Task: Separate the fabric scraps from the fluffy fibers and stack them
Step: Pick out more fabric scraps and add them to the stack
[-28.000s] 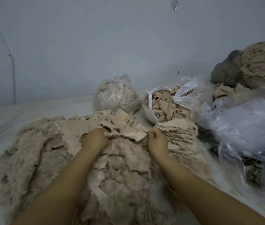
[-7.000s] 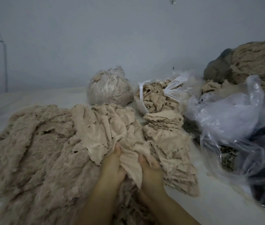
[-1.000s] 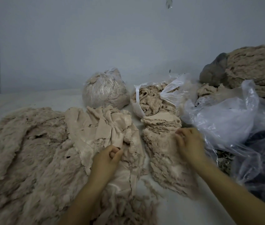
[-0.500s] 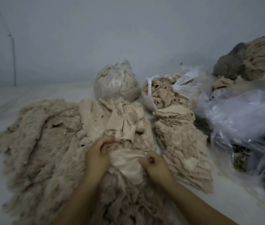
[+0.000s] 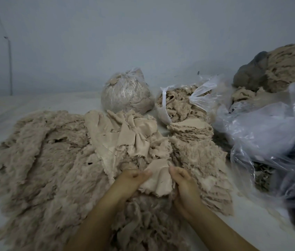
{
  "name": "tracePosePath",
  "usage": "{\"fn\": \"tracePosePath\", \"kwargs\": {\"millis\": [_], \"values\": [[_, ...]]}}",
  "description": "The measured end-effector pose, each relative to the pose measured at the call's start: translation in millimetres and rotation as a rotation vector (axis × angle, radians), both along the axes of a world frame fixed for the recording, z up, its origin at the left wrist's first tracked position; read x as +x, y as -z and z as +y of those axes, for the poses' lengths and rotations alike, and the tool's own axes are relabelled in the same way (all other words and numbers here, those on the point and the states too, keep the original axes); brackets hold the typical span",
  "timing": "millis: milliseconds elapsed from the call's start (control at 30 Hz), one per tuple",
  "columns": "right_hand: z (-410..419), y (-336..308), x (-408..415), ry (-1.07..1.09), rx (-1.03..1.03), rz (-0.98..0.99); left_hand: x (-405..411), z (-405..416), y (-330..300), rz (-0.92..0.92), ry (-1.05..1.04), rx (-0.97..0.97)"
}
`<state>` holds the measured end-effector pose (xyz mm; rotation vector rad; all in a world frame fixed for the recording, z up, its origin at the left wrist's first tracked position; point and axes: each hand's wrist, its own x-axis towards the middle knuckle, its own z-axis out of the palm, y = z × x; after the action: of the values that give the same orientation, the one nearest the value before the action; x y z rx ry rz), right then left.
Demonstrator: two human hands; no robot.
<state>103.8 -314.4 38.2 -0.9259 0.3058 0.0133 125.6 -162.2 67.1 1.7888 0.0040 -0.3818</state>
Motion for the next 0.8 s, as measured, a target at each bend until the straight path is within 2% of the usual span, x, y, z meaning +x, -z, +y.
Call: {"fn": "tracePosePath", "kwargs": {"millis": [100, 200, 300, 367, 433, 533, 600, 667, 733, 800], "values": [[5.1, -3.6, -11.4, -0.223, 0.274, 0.083, -3.3, -4.2, -2.2, 0.005, 0.016, -0.217], [12.1, -2.7, -24.7, -0.427, 0.454, 0.156, -5.7, -12.9, 0.6, -0.009, -0.038, -0.369], [15.6, -7.2, -29.0, -0.521, 0.482, 0.168, -12.2, -23.3, 2.4, -0.016, -0.051, -0.402], [16.7, -4.9, -24.5, -0.396, 0.387, 0.176, -14.9, -25.9, 5.3, -0.060, -0.049, -0.362], [13.4, -0.3, -15.9, -0.159, 0.336, 0.179, -14.5, -23.6, 10.2, -0.136, -0.075, -0.252], [-2.8, 5.6, -5.5, 0.053, 0.297, 0.161, -7.8, -8.0, 20.2, -0.175, -0.234, -0.157], [-13.3, 7.8, -4.3, 0.072, 0.220, 0.157, -2.1, 3.2, 22.1, -0.182, -0.245, -0.042], [-15.2, 9.6, -9.0, -0.001, 0.074, 0.087, -2.0, 2.2, 18.4, -0.091, -0.104, 0.078], [-7.1, 8.7, -16.9, -0.070, -0.161, -0.040, -2.8, -8.4, 15.7, 0.056, 0.000, 0.066], [2.0, 10.3, -23.6, -0.088, -0.456, -0.148, -3.4, -21.6, 14.2, 0.091, 0.005, -0.059]]}}
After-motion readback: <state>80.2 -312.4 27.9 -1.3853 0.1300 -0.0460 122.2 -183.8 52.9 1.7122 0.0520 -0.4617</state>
